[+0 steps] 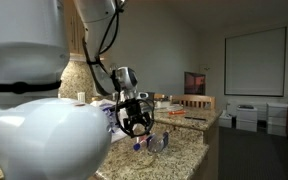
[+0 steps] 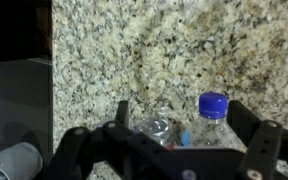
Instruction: Put the plastic bottles in the plastic bag
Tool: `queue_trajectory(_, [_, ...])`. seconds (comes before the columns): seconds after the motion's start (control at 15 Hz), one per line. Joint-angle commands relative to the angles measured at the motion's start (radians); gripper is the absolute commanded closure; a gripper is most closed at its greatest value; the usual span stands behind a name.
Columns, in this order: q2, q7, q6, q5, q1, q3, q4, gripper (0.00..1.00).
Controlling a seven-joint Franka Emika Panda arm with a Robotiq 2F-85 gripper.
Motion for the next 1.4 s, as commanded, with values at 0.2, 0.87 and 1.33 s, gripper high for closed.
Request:
queue_trajectory(0.2, [0.060,-0.195,0.198,0.130,0.030,-0.022,-0.019,0.00])
queue_trajectory(0.87, [0.137,-0.191,0.255,0.251,0.003,-0.105,-0.036,0.00])
queue_trajectory(1.33, [0.164,-0.366,0.375,0.421,0.000,-0.099,-0.029,0.47])
